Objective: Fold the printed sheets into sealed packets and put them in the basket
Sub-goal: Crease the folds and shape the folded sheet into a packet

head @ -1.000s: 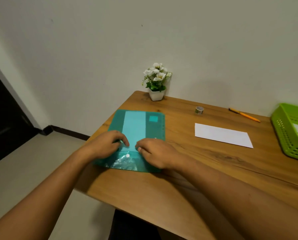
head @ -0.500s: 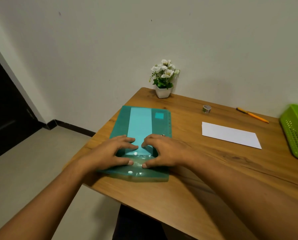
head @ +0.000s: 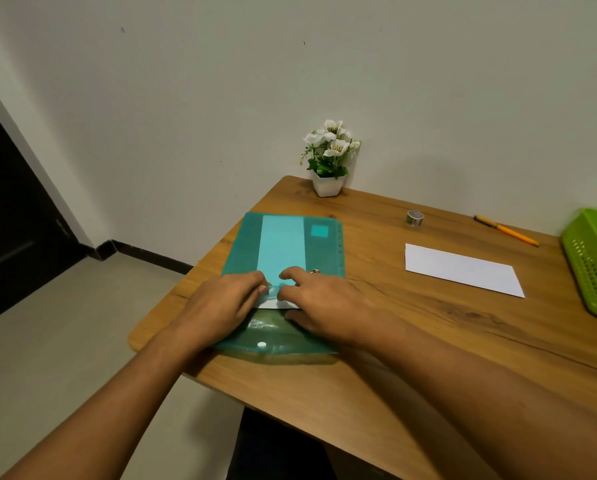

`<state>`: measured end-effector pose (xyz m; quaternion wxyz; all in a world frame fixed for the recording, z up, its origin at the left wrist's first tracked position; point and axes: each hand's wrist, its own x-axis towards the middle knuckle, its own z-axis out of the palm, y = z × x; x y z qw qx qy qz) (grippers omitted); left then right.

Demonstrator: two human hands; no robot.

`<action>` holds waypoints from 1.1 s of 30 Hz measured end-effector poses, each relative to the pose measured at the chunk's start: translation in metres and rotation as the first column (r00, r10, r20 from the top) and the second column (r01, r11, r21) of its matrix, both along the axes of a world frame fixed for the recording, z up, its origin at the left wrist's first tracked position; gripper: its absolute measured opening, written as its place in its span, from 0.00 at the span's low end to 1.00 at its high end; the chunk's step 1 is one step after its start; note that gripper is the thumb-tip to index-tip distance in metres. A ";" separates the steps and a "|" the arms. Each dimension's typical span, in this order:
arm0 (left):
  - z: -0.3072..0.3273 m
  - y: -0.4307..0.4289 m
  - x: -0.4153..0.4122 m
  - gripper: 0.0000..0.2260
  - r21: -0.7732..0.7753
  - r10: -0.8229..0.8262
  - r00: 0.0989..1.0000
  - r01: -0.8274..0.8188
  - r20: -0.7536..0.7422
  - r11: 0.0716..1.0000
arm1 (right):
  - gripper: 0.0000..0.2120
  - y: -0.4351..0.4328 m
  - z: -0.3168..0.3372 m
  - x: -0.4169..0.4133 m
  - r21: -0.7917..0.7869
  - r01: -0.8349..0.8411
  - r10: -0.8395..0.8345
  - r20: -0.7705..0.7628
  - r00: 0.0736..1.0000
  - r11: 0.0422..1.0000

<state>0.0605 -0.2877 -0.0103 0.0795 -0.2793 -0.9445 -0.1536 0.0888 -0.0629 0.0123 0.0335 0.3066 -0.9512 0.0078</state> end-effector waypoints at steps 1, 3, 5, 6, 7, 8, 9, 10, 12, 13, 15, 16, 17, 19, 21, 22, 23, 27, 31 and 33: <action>-0.001 0.000 0.000 0.12 0.003 0.004 1.000 -0.004 -0.002 1.000 | 0.14 -0.003 0.001 0.000 0.048 0.010 -0.009 -0.026 1.000 0.999; -0.001 -0.001 0.001 0.12 0.013 0.001 1.000 -0.001 0.000 1.000 | 0.12 -0.008 0.002 0.000 0.147 0.011 0.000 -0.079 0.997 0.989; -0.002 -0.002 0.001 0.13 0.023 -0.008 1.000 0.008 0.000 1.000 | 0.12 -0.011 0.004 0.001 0.222 0.004 0.013 -0.075 0.997 0.975; -0.002 -0.002 0.003 0.13 0.028 -0.010 1.000 0.010 0.003 1.000 | 0.12 -0.012 0.004 0.002 0.250 -0.002 0.020 -0.071 0.997 0.968; -0.002 -0.002 0.004 0.15 0.027 -0.012 1.000 0.011 0.006 1.000 | 0.11 -0.013 0.004 0.002 0.260 -0.010 0.032 -0.083 0.996 0.966; -0.002 -0.002 0.006 0.16 0.022 -0.012 1.000 0.012 0.010 1.000 | 0.11 -0.014 0.003 0.002 0.244 -0.015 0.042 -0.107 0.993 0.970; -0.003 -0.002 0.008 0.18 0.014 -0.011 1.000 0.011 0.013 1.000 | 0.11 -0.013 0.001 0.001 0.211 -0.012 0.040 -0.131 0.991 0.977; -0.003 -0.002 0.009 0.21 0.006 -0.010 1.000 0.010 0.016 1.000 | 0.11 -0.013 0.000 0.000 0.170 -0.007 0.033 -0.147 0.989 0.985; -0.006 -0.004 0.008 0.28 0.002 -0.006 1.000 0.006 0.026 1.000 | 0.12 -0.009 0.000 0.000 0.054 -0.037 0.044 -0.146 0.988 0.998; -0.006 -0.004 0.007 0.29 0.005 -0.001 0.999 0.000 0.032 1.000 | 0.11 -0.007 0.003 0.001 -0.007 -0.063 0.062 -0.145 0.988 0.998; -0.007 -0.003 0.006 0.28 0.039 0.021 0.999 -0.022 0.035 0.999 | 0.08 -0.001 0.015 0.006 -0.159 -0.085 0.066 -0.123 0.990 0.984; -0.007 -0.002 0.006 0.26 0.074 0.037 0.999 -0.040 0.037 0.996 | 0.07 0.002 0.022 0.009 -0.239 -0.064 0.043 -0.093 0.995 0.969; -0.006 -0.001 0.006 0.24 0.107 0.050 0.998 -0.054 0.038 0.993 | 0.07 0.006 0.027 0.012 -0.299 -0.034 0.019 -0.054 0.998 0.954; -0.006 0.000 0.007 0.19 0.123 0.058 0.998 -0.062 0.036 0.990 | 0.06 0.013 0.029 0.015 -0.345 0.010 -0.010 0.002 1.000 0.939; -0.006 -0.001 0.005 0.14 0.084 0.055 0.998 -0.059 0.040 0.995 | 0.08 0.020 0.025 0.015 -0.330 0.030 -0.014 0.051 0.999 0.944; -0.006 -0.002 0.005 0.14 0.073 0.058 0.997 -0.061 0.048 0.995 | 0.11 0.023 0.023 0.015 -0.324 0.045 -0.016 0.091 0.996 0.945; -0.006 -0.002 0.005 0.14 0.073 0.058 0.997 -0.062 0.052 0.995 | 0.15 0.027 0.020 0.015 -0.324 0.061 -0.016 0.139 0.990 0.944; -0.003 0.002 0.006 0.14 0.077 0.066 0.997 -0.068 0.036 0.995 | 0.16 0.031 0.016 0.019 -0.254 0.038 0.005 0.165 0.986 0.966; 0.001 0.003 0.004 0.17 0.039 0.041 0.997 -0.043 0.069 0.998 | 0.07 0.024 0.021 0.020 -0.307 0.039 0.003 0.137 0.991 0.951; 0.002 0.002 0.004 0.19 0.086 0.029 0.995 -0.037 0.097 0.996 | 0.06 0.021 0.033 0.019 -0.425 0.066 0.010 0.175 0.985 0.903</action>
